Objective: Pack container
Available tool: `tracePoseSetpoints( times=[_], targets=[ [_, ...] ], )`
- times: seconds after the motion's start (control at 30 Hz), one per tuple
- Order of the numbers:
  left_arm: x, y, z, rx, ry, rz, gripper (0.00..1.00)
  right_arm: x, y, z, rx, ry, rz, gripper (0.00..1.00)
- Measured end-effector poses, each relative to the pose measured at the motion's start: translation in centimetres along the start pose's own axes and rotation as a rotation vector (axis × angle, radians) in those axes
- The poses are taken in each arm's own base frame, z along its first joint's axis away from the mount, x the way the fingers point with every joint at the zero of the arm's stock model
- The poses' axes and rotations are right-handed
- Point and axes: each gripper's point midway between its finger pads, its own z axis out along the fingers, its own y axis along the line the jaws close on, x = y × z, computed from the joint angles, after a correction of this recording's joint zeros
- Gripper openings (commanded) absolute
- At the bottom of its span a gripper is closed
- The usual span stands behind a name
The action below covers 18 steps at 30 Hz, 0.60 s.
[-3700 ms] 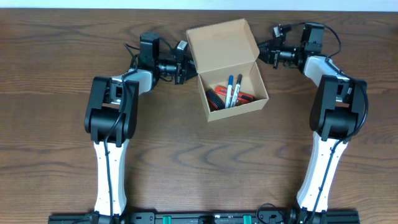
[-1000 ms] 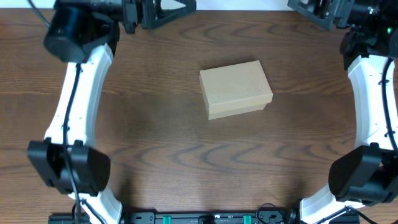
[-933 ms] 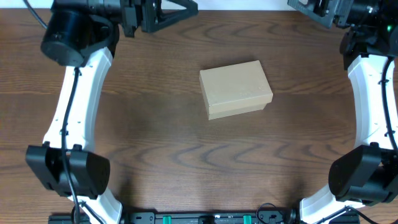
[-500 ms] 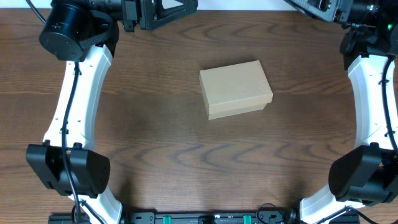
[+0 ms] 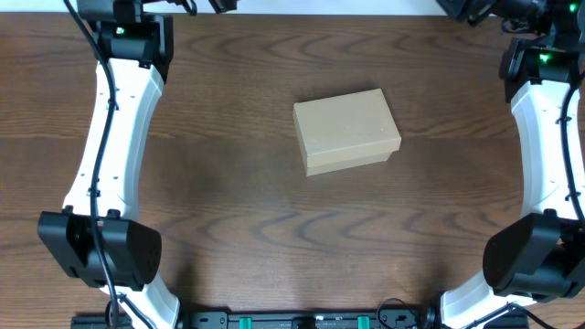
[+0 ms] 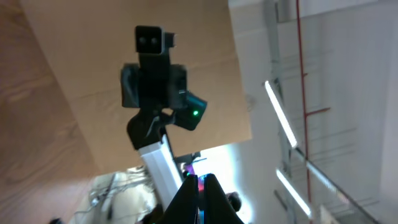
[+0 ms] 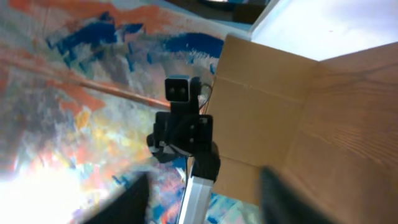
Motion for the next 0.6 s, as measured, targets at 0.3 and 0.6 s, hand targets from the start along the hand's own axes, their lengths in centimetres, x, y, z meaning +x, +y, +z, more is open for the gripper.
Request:
tracePoseSetpoints(
  times=[0.3, 0.6],
  targets=[
    [-1.6, 2.5, 0.0, -0.043, -0.056, -0.094, 0.06, -0.1, -1.1, 0.0, 0.027, 0.008, 0.015, 0.02],
    [-0.7, 7.8, 1.2, -0.158, -0.032, -0.170, 0.06, 0.9, -3.2, -0.2, 0.079, 0.092, -0.017, 0.02]
  ],
)
